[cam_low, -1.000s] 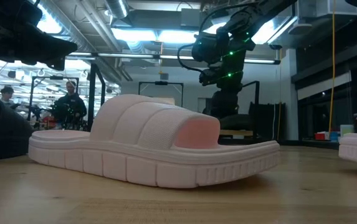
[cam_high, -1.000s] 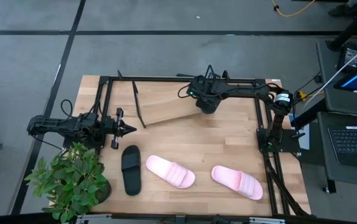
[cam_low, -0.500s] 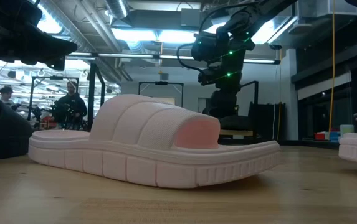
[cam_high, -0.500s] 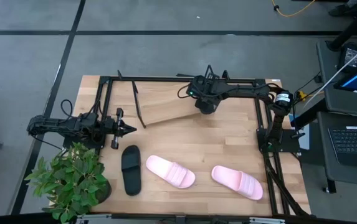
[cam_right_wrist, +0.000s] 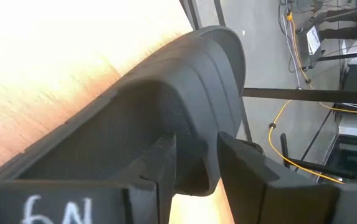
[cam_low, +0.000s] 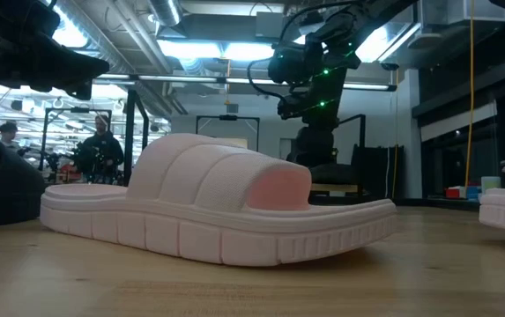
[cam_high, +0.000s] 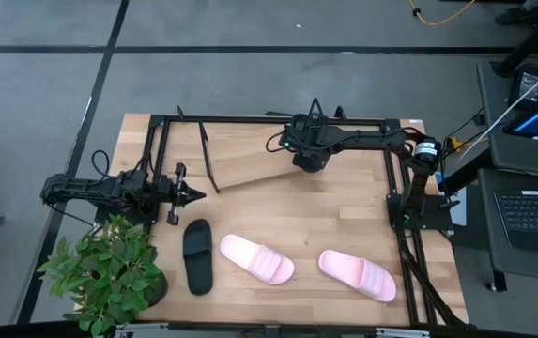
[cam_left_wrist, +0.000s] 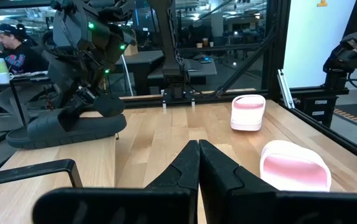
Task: Pick and place slides into the shelf
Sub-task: Put the black slipper on the shelf
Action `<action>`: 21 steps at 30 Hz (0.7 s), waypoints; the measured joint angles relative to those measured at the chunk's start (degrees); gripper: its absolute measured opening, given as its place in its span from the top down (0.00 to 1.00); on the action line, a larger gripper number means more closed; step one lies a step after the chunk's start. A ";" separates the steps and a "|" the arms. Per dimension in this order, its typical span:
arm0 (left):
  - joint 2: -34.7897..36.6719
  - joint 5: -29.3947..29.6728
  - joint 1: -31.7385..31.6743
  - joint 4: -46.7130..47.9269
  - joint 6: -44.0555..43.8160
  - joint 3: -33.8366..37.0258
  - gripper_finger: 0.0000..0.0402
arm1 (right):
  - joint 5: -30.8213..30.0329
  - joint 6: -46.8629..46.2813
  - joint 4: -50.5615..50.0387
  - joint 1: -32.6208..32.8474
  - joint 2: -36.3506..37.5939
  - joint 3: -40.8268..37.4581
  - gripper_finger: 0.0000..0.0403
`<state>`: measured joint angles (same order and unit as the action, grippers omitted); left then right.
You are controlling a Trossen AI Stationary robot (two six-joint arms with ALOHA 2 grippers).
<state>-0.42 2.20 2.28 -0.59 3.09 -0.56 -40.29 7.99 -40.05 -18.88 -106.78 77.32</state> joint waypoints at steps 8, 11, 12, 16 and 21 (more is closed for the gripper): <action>-0.01 0.00 -0.01 0.01 -0.02 0.00 1.00 | -0.11 0.00 0.00 0.09 0.00 0.00 0.71; 0.01 0.01 0.01 0.01 -0.02 0.00 1.00 | -0.11 0.02 -0.01 0.25 0.00 0.03 0.71; 0.01 0.00 0.00 0.01 -0.01 0.00 1.00 | -0.11 0.05 -0.15 0.33 0.00 0.18 0.71; 0.00 0.00 -0.01 0.01 0.00 0.00 1.00 | -0.15 0.34 -0.08 0.93 0.00 2.15 0.71; 0.01 0.00 0.00 0.01 -0.02 0.00 1.00 | -0.13 1.48 -0.02 2.38 0.00 4.76 0.71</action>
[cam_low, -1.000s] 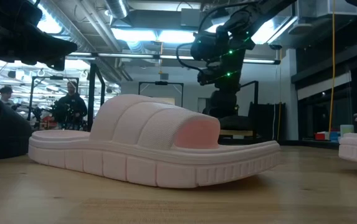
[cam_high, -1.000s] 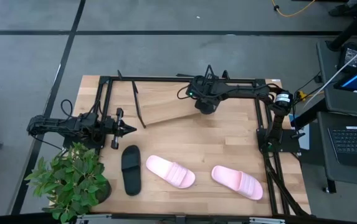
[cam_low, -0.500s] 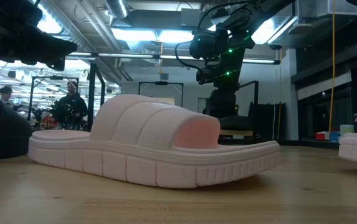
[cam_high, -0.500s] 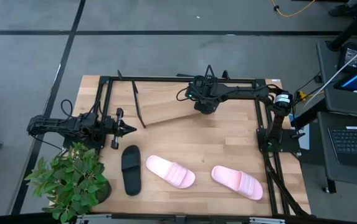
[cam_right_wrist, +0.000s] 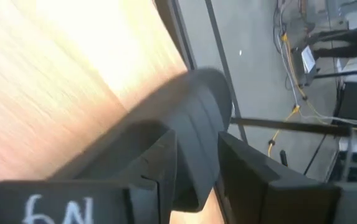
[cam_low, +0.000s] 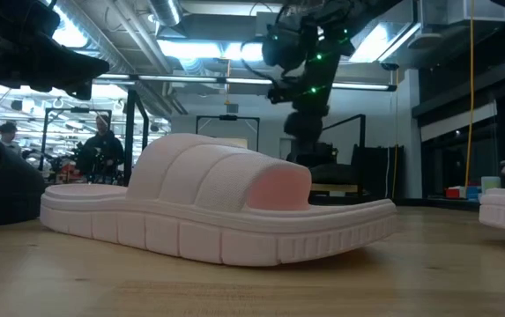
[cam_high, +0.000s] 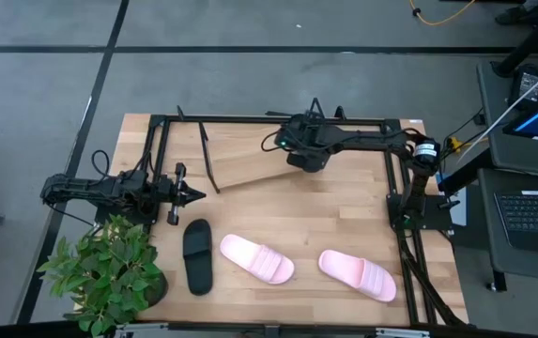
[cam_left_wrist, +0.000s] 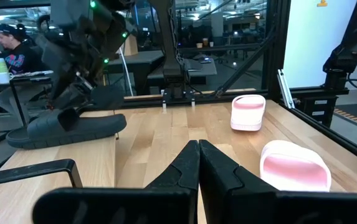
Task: Pick and place slides into the shelf
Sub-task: Put the black slipper on the shelf
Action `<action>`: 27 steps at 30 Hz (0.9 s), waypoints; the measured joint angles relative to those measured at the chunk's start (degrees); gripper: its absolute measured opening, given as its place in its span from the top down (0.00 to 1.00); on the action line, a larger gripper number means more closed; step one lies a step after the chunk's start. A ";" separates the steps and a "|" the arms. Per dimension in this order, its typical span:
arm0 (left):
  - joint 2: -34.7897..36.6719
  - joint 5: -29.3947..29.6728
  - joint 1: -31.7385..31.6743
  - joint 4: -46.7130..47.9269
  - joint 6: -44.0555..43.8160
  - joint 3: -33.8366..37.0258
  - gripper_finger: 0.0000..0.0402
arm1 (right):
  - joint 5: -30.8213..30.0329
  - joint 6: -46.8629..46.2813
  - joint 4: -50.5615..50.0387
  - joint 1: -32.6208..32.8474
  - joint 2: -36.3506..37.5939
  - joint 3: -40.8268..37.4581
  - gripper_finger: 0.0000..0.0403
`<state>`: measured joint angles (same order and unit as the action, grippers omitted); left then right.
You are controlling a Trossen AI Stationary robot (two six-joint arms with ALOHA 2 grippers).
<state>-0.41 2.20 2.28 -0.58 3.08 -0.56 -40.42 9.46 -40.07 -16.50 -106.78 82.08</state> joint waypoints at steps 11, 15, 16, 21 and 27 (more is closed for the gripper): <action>0.00 0.02 -0.02 0.00 0.04 0.00 1.00 | 0.10 1.40 -0.22 5.71 0.00 3.17 0.71; -0.01 0.02 0.00 0.01 0.06 0.00 1.00 | 0.02 2.92 -0.73 8.51 0.00 6.38 0.71; -0.01 0.02 -0.01 0.01 0.06 0.00 1.00 | 0.03 2.88 -1.47 9.18 0.00 7.39 0.71; 0.00 -0.15 -0.02 0.05 0.04 0.00 1.00 | 0.02 2.35 -7.87 12.13 0.00 13.19 0.80; -0.02 -1.91 0.00 0.24 0.04 0.00 1.00 | -0.03 -5.98 -18.79 15.51 0.00 19.89 0.98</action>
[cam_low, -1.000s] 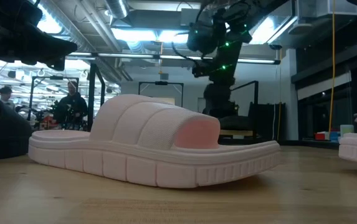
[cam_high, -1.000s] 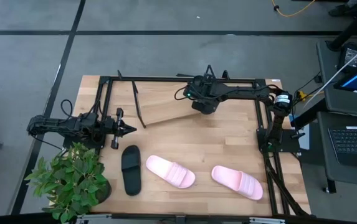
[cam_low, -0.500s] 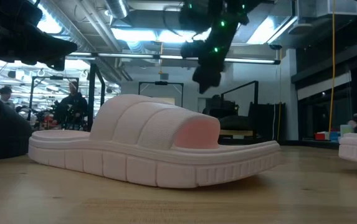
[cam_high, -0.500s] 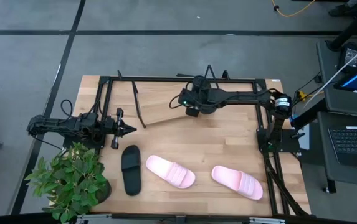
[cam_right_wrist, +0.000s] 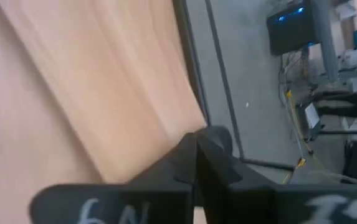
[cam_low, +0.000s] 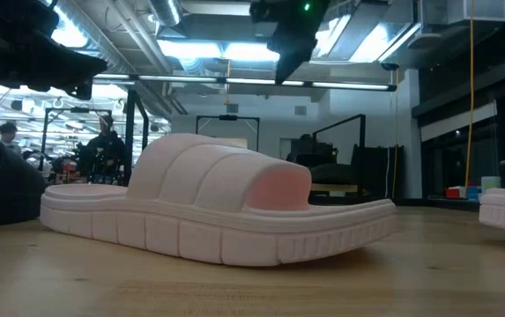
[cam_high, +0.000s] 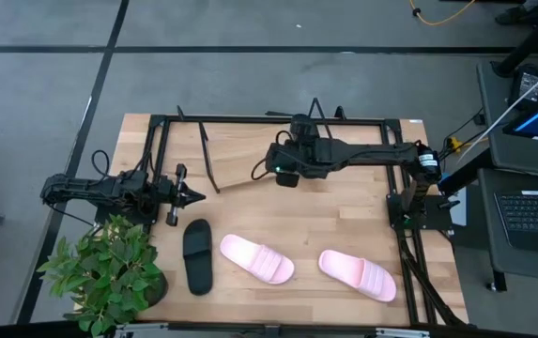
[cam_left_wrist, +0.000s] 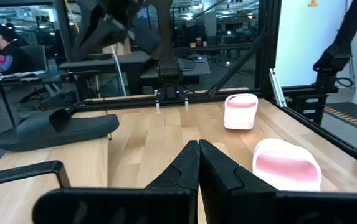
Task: Pick and place slides into the shelf
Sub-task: Put the black slipper on the shelf
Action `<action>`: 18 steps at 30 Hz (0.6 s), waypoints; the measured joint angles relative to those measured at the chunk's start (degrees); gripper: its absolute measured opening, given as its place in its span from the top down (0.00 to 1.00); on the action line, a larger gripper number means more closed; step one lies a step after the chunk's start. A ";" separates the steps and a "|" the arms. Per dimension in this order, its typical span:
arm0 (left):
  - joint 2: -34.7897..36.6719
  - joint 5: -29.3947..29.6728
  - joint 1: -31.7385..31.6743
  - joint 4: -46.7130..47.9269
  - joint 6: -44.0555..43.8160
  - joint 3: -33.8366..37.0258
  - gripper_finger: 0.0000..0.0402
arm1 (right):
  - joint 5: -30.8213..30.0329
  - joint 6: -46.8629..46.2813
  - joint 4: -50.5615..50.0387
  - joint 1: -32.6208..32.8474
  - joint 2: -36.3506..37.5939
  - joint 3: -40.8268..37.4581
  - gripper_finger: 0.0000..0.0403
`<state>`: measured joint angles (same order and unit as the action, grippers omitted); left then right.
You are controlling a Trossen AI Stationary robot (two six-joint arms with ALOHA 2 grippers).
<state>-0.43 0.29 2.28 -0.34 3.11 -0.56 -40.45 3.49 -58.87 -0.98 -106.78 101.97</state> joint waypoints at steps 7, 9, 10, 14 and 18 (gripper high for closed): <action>0.00 -0.15 -0.01 0.00 0.02 -0.01 1.00 | -0.69 -13.53 -8.21 5.26 0.08 0.07 0.99; 0.00 -0.18 -0.01 0.00 0.02 -0.01 1.00 | -1.86 -17.74 -7.83 7.03 0.08 -2.68 0.99; 0.00 -0.20 -0.01 0.02 0.02 -0.01 1.00 | -2.49 -19.42 -7.42 7.94 0.03 -4.26 0.99; 0.00 -0.21 -0.02 0.02 0.02 -0.02 1.00 | -4.46 -23.05 -2.10 11.12 0.00 -11.90 0.99; 0.02 -0.23 0.00 0.03 0.00 -0.01 1.00 | -4.60 -25.10 5.10 13.31 -0.04 -18.52 0.99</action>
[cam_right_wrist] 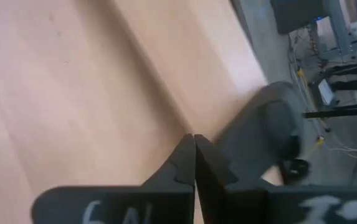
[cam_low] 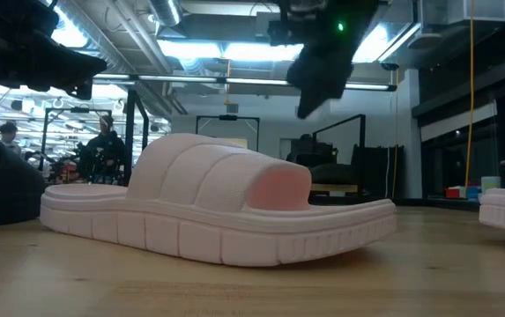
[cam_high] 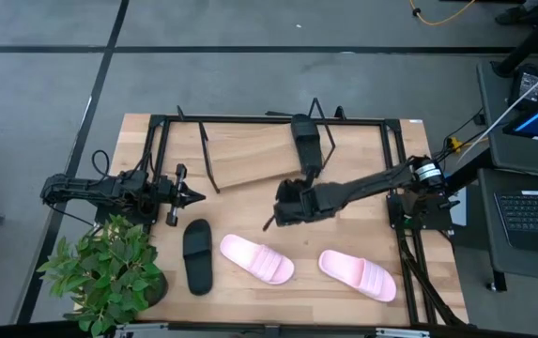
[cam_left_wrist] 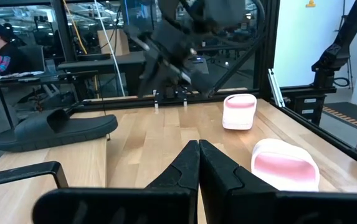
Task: Pick and place slides into the shelf
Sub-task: Put the black slipper on the shelf
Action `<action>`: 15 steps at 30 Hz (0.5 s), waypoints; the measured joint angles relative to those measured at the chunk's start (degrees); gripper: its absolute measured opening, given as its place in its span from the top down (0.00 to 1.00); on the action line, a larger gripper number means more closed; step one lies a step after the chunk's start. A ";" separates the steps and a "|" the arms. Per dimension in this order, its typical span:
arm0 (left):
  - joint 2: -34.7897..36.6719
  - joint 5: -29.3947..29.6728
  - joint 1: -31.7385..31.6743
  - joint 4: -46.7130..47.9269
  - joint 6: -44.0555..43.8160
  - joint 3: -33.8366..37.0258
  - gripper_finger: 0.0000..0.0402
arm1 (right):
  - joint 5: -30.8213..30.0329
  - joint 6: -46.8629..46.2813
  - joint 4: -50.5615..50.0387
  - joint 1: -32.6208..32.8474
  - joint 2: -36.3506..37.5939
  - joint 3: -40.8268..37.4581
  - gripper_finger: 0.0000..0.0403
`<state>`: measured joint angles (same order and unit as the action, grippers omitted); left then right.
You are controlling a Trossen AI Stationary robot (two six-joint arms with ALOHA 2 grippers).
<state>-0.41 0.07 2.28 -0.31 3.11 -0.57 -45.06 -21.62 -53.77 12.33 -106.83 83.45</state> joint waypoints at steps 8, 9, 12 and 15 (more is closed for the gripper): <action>-0.02 -0.16 0.00 0.02 -1.46 -0.01 1.00 | 0.06 -0.67 17.85 2.98 0.00 -10.68 1.00; 0.00 -0.17 0.00 0.02 -1.46 -0.01 1.00 | 0.01 -0.40 21.02 3.03 0.00 -11.86 1.00; -0.02 -0.19 0.00 0.02 -1.46 -0.01 1.00 | -0.04 2.40 30.73 3.07 0.02 -15.78 1.00; -0.02 -0.19 0.00 0.02 -1.42 -0.01 1.00 | -0.05 6.01 40.72 2.91 0.02 -19.77 1.00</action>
<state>-0.43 -0.12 2.28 -0.30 1.69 -0.58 -45.11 -15.61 -13.05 15.24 -106.80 63.68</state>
